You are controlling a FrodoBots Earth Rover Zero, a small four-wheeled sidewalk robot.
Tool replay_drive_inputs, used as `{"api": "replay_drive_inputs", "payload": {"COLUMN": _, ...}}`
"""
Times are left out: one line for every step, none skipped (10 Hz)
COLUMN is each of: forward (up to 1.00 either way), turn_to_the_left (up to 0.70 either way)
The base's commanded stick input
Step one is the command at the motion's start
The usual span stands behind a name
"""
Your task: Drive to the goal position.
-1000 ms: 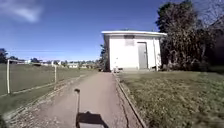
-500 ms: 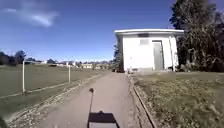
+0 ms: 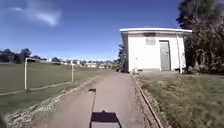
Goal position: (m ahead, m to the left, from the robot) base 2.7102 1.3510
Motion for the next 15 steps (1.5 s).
{"api": "replay_drive_inputs", "payload": {"forward": 0.50, "turn_to_the_left": 0.00}}
{"api": "replay_drive_inputs", "payload": {"forward": 0.50, "turn_to_the_left": 0.00}}
{"api": "replay_drive_inputs", "payload": {"forward": 0.50, "turn_to_the_left": 0.00}}
{"api": "replay_drive_inputs", "payload": {"forward": 0.50, "turn_to_the_left": 0.00}}
{"api": "replay_drive_inputs", "payload": {"forward": 0.50, "turn_to_the_left": 0.00}}
{"api": "replay_drive_inputs", "payload": {"forward": 0.50, "turn_to_the_left": 0.00}}
{"api": "replay_drive_inputs", "payload": {"forward": 0.50, "turn_to_the_left": 0.00}}
{"api": "replay_drive_inputs", "payload": {"forward": 0.50, "turn_to_the_left": 0.00}}
{"api": "replay_drive_inputs", "payload": {"forward": 0.50, "turn_to_the_left": 0.00}}
{"api": "replay_drive_inputs", "payload": {"forward": 0.50, "turn_to_the_left": 0.00}}
{"api": "replay_drive_inputs", "payload": {"forward": 0.50, "turn_to_the_left": 0.00}}
{"api": "replay_drive_inputs", "payload": {"forward": 0.50, "turn_to_the_left": 0.00}}
{"api": "replay_drive_inputs", "payload": {"forward": 0.50, "turn_to_the_left": 0.00}}
{"api": "replay_drive_inputs", "payload": {"forward": 0.50, "turn_to_the_left": 0.00}}
{"api": "replay_drive_inputs", "payload": {"forward": 0.50, "turn_to_the_left": 0.00}}
